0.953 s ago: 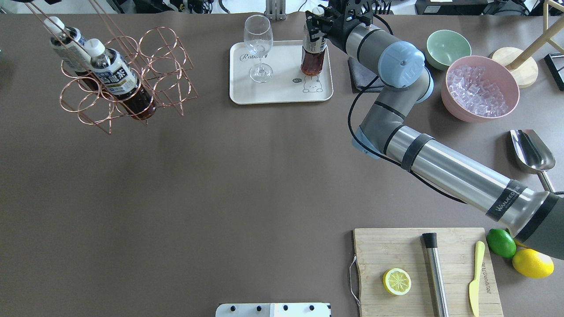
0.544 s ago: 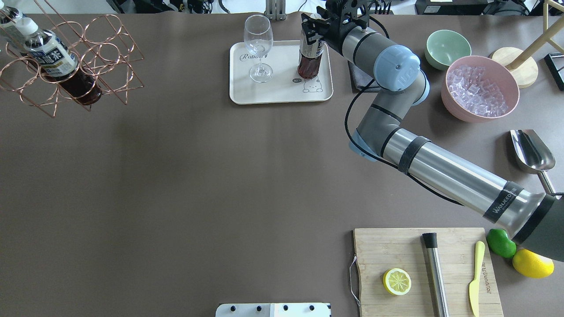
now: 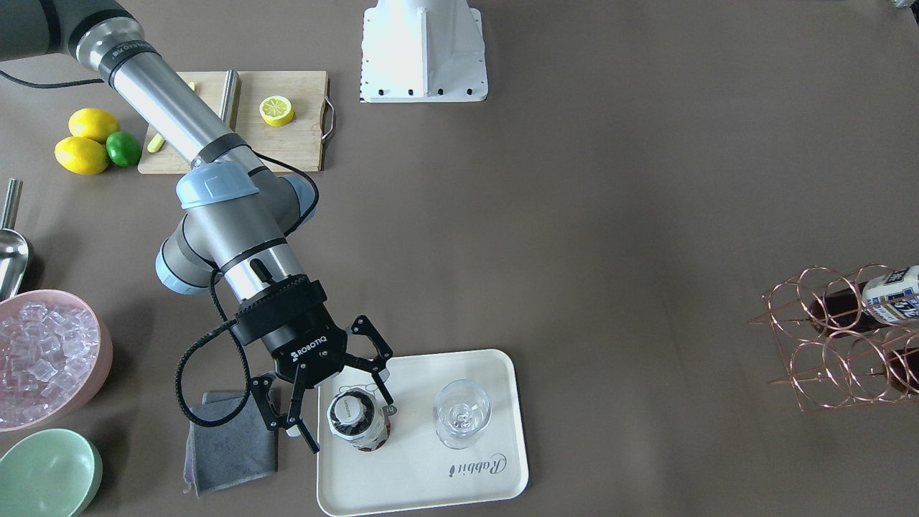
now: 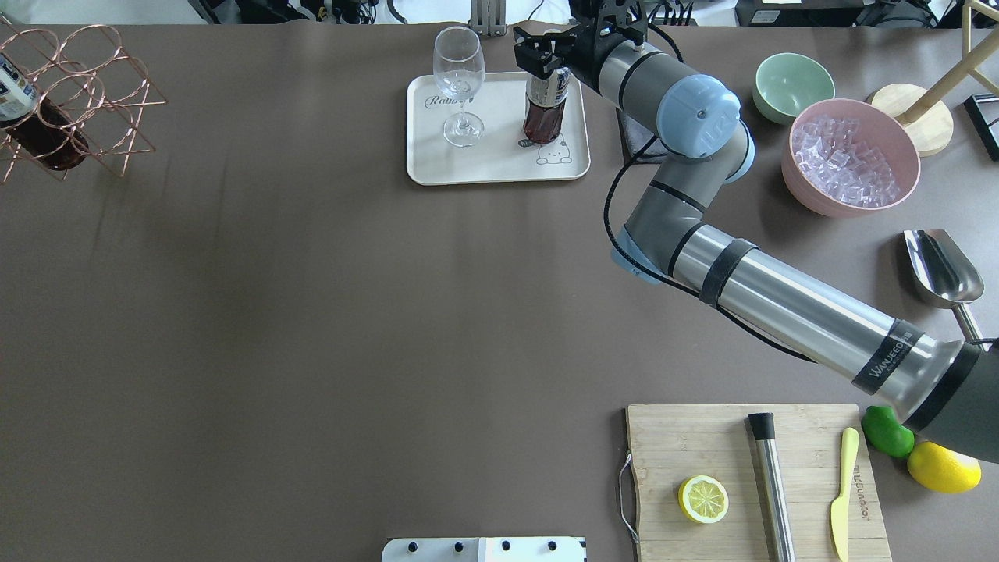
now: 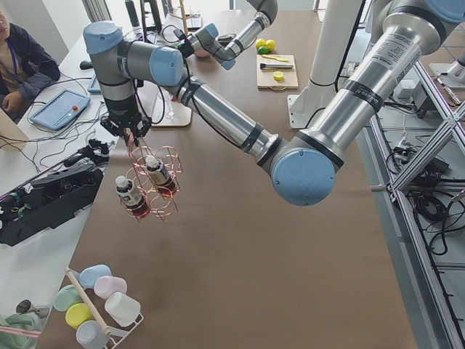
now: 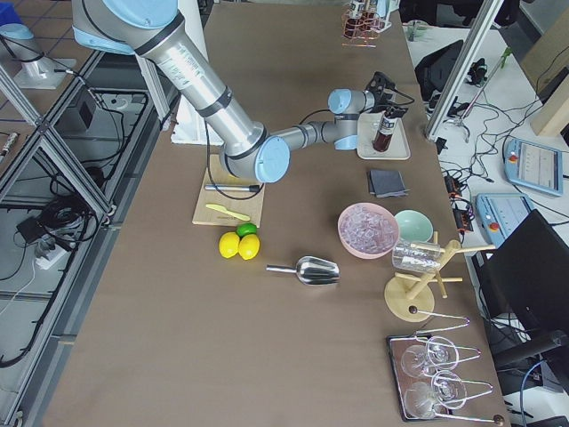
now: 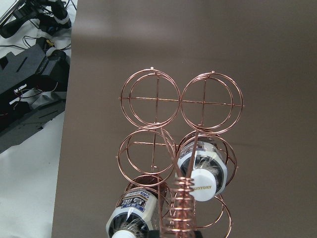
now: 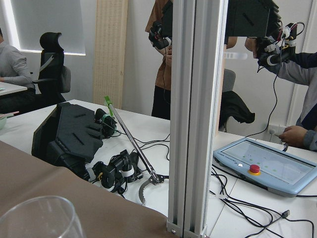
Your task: Take tea from basket to plate
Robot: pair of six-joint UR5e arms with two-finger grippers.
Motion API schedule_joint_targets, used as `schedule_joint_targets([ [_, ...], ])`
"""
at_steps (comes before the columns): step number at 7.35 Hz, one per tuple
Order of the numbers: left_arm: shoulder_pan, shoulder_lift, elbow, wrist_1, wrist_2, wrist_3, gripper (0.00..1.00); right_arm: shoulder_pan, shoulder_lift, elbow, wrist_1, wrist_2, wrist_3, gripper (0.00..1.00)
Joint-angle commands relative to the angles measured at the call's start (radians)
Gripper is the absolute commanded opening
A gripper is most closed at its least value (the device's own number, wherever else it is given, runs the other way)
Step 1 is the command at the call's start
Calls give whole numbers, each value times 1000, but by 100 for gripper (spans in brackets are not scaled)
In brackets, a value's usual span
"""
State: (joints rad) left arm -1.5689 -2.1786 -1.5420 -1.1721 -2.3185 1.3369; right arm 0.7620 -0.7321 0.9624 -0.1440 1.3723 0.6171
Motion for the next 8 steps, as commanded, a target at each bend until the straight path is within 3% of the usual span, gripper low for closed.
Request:
schedule_joint_targets([
  [1,-17,46,164,-199,-1,59,0,48,-10,166,-130,113,18,100],
  [2,-16,69,174,-231,1,59,0,125,-33,270,-295,243,68,100],
  [4,-6,91,218,-297,5,59,0,228,-119,393,-498,380,168,100],
  [5,-6,91,249,-332,7,59,0,309,-198,471,-681,478,177,100],
  [6,-5,92,250,-337,7,59,0,404,-235,531,-970,584,162,100],
  [7,-5,92,249,-337,7,57,0,454,-233,550,-1155,652,161,100],
  [8,-5,92,247,-337,7,56,0,459,-284,605,-1312,650,129,100],
])
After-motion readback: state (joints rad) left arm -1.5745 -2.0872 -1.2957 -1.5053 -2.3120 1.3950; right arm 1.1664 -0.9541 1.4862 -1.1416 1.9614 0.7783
